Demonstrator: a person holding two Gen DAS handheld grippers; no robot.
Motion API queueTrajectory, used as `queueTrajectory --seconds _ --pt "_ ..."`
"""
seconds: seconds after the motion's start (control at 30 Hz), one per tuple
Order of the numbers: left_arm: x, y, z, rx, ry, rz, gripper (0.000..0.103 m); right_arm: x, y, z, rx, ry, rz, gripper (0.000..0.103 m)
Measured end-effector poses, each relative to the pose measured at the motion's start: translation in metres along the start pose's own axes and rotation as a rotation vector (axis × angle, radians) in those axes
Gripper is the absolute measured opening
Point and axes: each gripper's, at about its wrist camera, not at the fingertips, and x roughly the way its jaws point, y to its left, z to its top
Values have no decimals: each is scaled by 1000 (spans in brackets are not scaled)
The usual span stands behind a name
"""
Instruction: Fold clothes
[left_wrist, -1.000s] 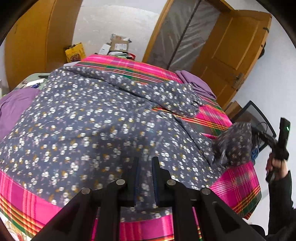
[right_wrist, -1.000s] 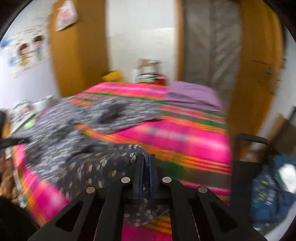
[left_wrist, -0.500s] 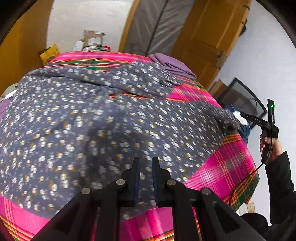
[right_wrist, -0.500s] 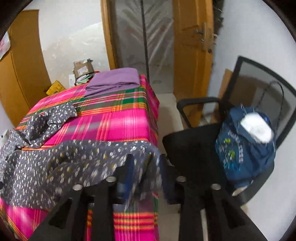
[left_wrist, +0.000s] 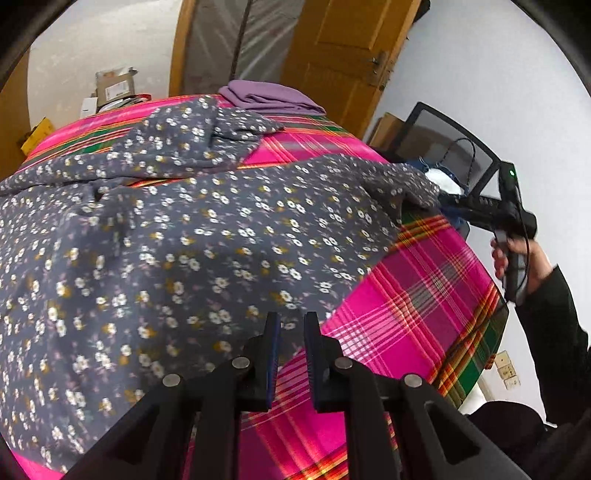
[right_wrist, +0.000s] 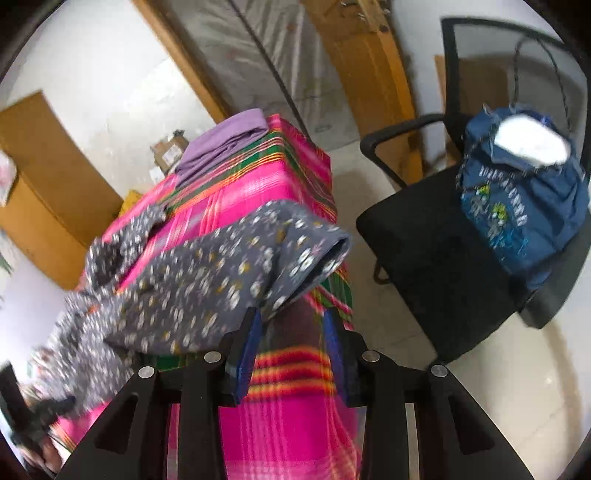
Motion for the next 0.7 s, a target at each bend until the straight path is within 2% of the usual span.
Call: queueTrajectory --seconds 0.2,0.27,0.3,0.33,0.37,0.4,0.6,0.67,0.7 --pt "9 -5 -1 2 19 7 13 23 -16 14 117 42 151 37" --pt "12 -6 -1 4 23 10 13 28 -15 17 123 43 167 37" --pt "13 -7 0 6 25 12 13 29 -15 18 123 39 166 26" --pt "14 -7 0 8 27 14 13 28 -14 20 121 30 157 20" --pt "15 -8 0 11 27 17 13 26 -14 22 116 20 151 8" --pt "15 -9 0 18 27 19 13 23 -15 24 112 7 158 6" --pt "20 -11 4 29 28 16 13 -13 -28 59 84 -103 74 6" --pt "22 -11 5 30 27 15 13 -22 -36 70 91 -122 35 10" --pt "22 -12 6 30 27 14 13 -23 -40 74 96 -119 13 17"
